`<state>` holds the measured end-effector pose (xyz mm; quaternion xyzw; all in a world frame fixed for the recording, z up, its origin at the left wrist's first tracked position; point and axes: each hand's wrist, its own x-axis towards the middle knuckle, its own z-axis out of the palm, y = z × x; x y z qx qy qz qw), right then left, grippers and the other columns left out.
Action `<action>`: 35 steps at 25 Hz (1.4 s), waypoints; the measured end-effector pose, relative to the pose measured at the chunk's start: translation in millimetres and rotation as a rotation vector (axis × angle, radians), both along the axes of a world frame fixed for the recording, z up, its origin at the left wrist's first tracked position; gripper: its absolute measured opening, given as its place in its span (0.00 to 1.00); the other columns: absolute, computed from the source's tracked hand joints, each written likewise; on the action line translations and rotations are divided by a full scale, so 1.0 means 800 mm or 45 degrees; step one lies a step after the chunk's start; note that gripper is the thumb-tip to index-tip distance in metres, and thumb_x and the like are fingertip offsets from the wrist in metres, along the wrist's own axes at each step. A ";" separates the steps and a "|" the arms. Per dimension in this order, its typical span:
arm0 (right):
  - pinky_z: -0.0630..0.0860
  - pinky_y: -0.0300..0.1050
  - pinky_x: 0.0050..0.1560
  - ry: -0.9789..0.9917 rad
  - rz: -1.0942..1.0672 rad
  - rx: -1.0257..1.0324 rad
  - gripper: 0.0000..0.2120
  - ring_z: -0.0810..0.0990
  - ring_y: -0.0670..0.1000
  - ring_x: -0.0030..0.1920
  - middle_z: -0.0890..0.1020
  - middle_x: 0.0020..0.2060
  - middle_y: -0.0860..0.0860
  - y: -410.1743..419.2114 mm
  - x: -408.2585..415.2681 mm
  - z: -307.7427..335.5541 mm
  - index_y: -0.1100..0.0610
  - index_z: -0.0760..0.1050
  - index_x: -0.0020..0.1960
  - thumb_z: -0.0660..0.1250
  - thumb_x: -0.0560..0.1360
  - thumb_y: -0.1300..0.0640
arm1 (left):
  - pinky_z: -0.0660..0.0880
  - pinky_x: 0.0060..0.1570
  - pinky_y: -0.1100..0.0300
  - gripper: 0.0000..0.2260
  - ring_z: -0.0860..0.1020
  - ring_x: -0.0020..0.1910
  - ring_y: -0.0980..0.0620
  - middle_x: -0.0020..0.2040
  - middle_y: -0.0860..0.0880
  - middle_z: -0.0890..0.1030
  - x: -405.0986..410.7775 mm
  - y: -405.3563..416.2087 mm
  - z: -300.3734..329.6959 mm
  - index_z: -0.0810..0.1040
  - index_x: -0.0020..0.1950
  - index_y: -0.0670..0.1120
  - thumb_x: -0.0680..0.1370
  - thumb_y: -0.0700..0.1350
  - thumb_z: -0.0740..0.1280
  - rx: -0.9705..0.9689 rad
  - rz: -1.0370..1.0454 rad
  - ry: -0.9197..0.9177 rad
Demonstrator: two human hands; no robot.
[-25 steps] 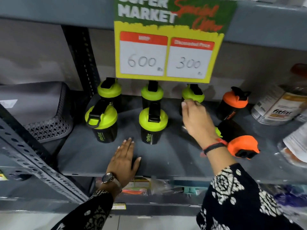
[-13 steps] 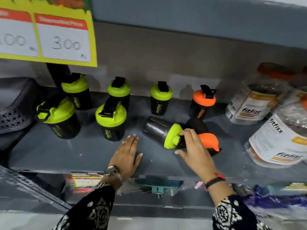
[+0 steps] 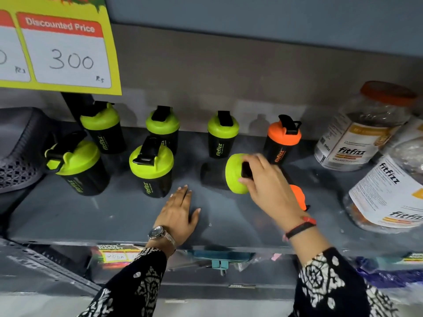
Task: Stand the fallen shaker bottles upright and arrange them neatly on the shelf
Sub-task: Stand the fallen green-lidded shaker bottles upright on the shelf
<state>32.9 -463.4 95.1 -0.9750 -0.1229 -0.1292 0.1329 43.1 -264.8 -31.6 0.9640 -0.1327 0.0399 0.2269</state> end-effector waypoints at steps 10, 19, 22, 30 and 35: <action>0.69 0.54 0.62 0.271 0.171 0.001 0.20 0.72 0.60 0.62 0.72 0.65 0.55 0.038 0.057 0.034 0.57 0.68 0.65 0.65 0.74 0.56 | 0.48 0.73 0.55 0.25 0.54 0.74 0.45 0.75 0.41 0.56 0.002 0.001 -0.003 0.56 0.71 0.40 0.78 0.49 0.58 -0.024 -0.028 -0.007; 0.70 0.53 0.60 0.347 0.155 -0.027 0.21 0.72 0.59 0.61 0.75 0.59 0.59 0.014 0.069 0.048 0.55 0.70 0.64 0.67 0.73 0.54 | 0.49 0.73 0.54 0.25 0.54 0.74 0.45 0.75 0.41 0.56 0.002 0.001 -0.003 0.56 0.71 0.40 0.78 0.50 0.57 -0.017 -0.032 -0.020; 0.71 0.51 0.56 0.308 0.086 -0.102 0.23 0.73 0.60 0.59 0.75 0.58 0.59 0.026 0.069 0.046 0.55 0.69 0.65 0.66 0.72 0.48 | 0.50 0.73 0.54 0.25 0.55 0.74 0.45 0.75 0.41 0.57 0.002 0.000 -0.002 0.57 0.71 0.40 0.78 0.49 0.58 -0.021 -0.029 -0.035; 0.66 0.46 0.39 0.115 -0.234 -0.058 0.16 0.77 0.64 0.50 0.79 0.48 0.62 0.061 0.063 0.037 0.63 0.74 0.47 0.64 0.72 0.49 | 0.50 0.72 0.55 0.25 0.55 0.74 0.46 0.75 0.42 0.57 0.003 0.000 -0.004 0.56 0.71 0.41 0.78 0.51 0.58 0.005 0.009 -0.040; 0.70 0.47 0.41 0.105 -0.348 -0.038 0.16 0.78 0.64 0.52 0.79 0.50 0.62 0.071 0.061 0.037 0.64 0.74 0.49 0.64 0.73 0.50 | 0.48 0.73 0.56 0.26 0.54 0.74 0.46 0.75 0.42 0.56 0.003 0.001 -0.003 0.55 0.71 0.41 0.78 0.50 0.58 0.025 -0.009 -0.019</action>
